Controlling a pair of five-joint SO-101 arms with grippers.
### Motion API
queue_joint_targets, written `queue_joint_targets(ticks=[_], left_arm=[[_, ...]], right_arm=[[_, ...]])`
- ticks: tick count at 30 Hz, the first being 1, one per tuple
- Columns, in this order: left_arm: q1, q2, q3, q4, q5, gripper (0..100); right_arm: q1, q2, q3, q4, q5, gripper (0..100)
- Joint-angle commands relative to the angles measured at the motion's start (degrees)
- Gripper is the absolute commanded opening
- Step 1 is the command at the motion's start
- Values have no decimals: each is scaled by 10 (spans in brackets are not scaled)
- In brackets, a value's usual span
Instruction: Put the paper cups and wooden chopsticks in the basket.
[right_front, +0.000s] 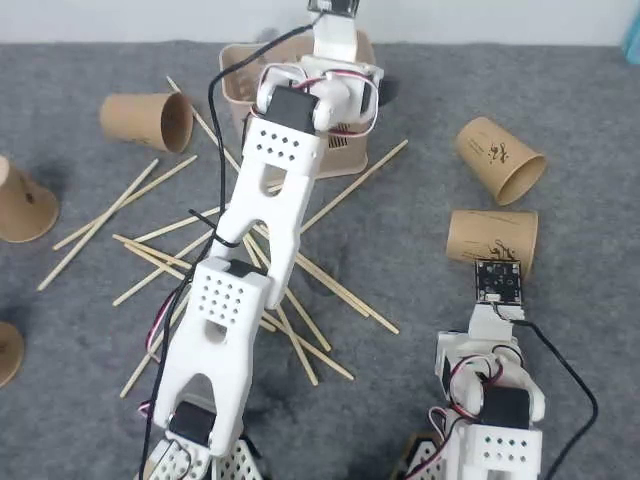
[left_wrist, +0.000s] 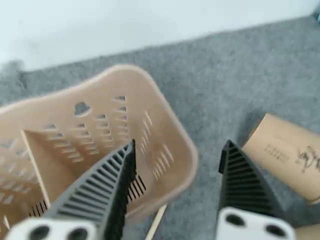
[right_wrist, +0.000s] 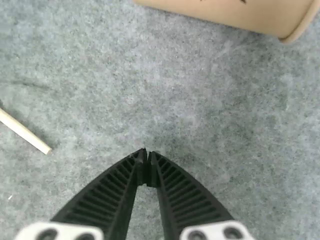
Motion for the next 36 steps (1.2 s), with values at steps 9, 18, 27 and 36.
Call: queue_joint_targets(ticks=[9,18,27,36], left_arm=[[-2,-8,-58,150,5,201],[-10,-15,-167,253,-37,12],[-2,-110,-2,251,-97,11],[51,-225,100,251,-127,13]], right_arm=[[8,3,-5,-1,8,6],[8,3,-5,-1,8,6],[8,3,-5,-1,8,6],[8,3,-5,-1,8,6]])
